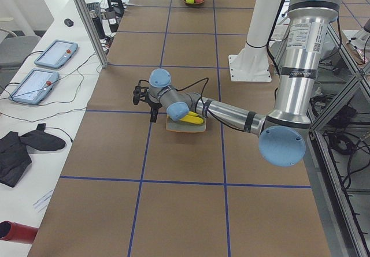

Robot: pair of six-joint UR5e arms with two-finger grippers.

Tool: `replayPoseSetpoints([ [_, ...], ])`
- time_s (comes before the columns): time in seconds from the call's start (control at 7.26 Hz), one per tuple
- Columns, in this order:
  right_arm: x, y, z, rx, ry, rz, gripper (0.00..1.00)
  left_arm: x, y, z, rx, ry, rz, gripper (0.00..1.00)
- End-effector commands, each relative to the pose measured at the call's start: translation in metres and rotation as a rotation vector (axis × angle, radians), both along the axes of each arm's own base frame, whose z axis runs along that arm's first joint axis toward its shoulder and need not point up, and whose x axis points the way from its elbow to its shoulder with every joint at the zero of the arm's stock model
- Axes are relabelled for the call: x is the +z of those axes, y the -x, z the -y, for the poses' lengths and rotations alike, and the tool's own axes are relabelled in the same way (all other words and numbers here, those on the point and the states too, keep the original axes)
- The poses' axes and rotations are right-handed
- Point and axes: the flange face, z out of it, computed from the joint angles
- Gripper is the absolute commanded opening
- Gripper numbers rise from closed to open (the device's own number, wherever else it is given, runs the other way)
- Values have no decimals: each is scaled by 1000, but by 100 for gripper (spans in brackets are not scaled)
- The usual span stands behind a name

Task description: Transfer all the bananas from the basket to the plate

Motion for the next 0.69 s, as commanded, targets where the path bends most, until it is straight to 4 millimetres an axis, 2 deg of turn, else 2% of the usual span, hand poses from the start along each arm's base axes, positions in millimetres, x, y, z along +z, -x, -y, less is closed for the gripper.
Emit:
replayPoseSetpoints([
  [0.0, 19, -5, -8, -19, 7, -49, 99, -1, -1, 1, 0, -2, -1, 100],
  [0.55, 50, -7, -40, -23, 61, -78, 99, -3, -4, 1, 4, -4, -3, 100],
])
